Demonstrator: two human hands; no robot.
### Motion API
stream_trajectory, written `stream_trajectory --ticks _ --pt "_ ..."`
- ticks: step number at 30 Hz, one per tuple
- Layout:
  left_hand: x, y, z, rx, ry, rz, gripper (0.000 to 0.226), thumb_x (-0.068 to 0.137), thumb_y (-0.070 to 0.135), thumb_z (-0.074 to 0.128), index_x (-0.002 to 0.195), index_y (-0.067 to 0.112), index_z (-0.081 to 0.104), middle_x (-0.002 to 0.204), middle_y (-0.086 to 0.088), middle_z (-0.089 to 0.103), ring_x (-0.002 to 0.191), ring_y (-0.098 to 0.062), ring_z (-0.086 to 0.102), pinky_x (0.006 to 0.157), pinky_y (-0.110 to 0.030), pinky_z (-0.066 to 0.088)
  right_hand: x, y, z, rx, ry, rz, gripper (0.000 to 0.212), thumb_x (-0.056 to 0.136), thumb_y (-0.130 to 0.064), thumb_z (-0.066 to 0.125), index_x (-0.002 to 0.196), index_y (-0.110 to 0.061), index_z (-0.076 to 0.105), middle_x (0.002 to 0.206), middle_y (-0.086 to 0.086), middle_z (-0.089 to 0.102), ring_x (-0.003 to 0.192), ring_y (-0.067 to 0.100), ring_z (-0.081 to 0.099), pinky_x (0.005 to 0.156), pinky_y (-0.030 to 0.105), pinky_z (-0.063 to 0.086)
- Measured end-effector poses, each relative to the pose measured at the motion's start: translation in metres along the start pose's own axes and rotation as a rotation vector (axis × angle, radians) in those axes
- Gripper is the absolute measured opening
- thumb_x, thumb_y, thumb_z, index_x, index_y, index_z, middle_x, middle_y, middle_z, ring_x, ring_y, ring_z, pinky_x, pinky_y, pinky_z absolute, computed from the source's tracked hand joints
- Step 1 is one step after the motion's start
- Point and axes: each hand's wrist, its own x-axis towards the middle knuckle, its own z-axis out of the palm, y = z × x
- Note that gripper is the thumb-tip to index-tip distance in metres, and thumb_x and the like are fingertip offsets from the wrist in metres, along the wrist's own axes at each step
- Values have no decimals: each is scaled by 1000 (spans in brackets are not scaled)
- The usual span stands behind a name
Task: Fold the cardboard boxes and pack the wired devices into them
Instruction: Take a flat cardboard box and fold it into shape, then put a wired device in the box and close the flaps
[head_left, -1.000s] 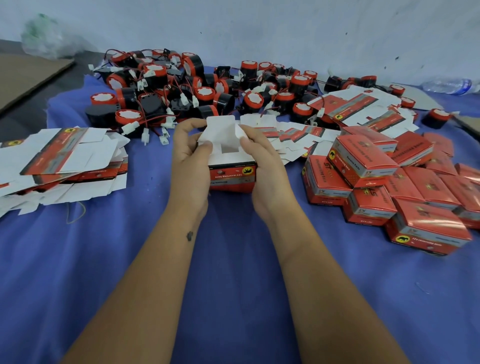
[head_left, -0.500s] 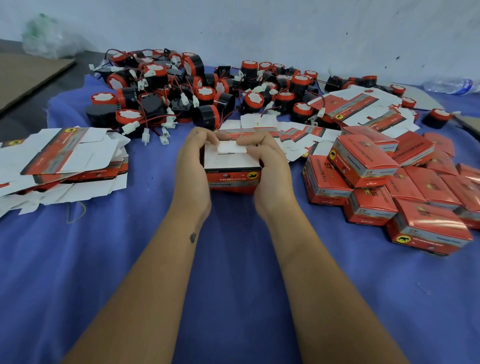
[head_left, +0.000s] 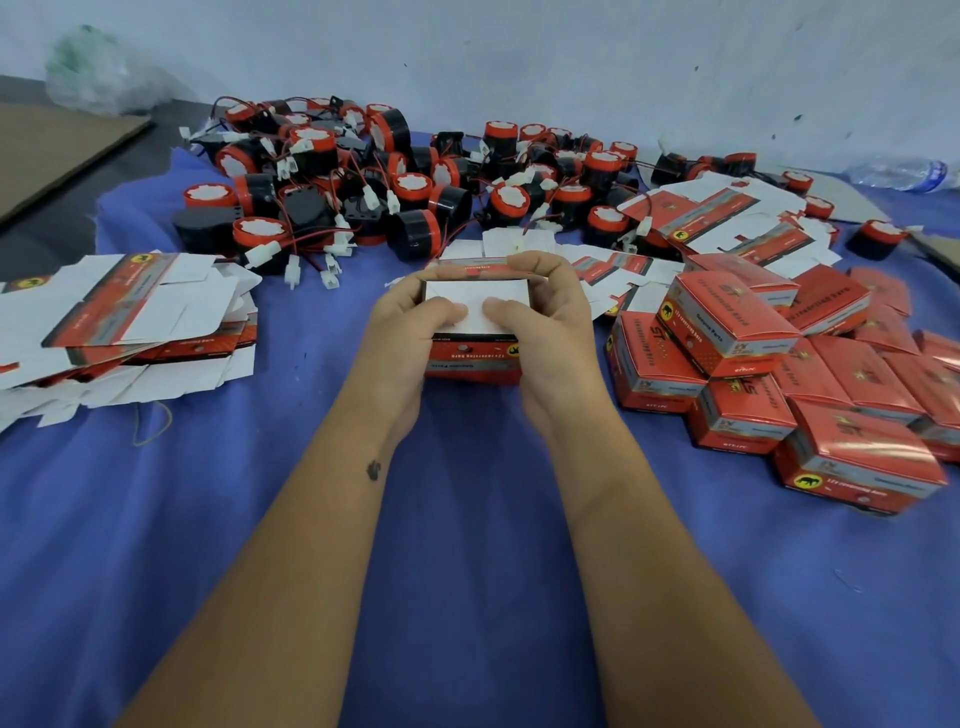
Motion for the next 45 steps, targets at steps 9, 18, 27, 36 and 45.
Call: stream_trajectory --ticks 9,18,27,36,45 --pt "-3 -1 1 54 71 127 39 84 -8 56 92 28 70 93 5 73 92 -19 69 67 -29 57 0 2 3 -113 -1 -81 29 90 3 57 104 -22 62 110 1 66 101 13 63 85 32 55" --pt "-5 -4 4 218 1 389 39 85 26 59 118 46 60 143 17 51 138 -2 40 108 -29 42 3 0 0 124 64 147 29 100 -44 45 107 -27 68 110 4 71 102 24 67 81 41 56" --pt "2 -7 0 -13 83 -67 26 96 19 61 120 8 65 103 -8 75 96 -22 73 77 -31 60 0 -1 -4 14 -59 -144 33 87 14 46 102 -14 52 89 -20 71 86 4 68 70 19 53" --pt "13 -1 -12 -211 846 289 53 88 17 72 126 17 34 125 6 50 106 2 57 90 -16 50 32 25 24 -651 21 -78 45 87 -9 53 127 -30 51 121 -12 50 104 -3 49 87 27 48" --pt "13 -5 -3 -196 751 332 27 96 29 61 107 41 39 112 30 56 107 16 56 102 -33 50 121 43 66 -866 -7 -91 76 89 -18 64 153 -20 23 149 10 36 133 30 38 107 49 38"
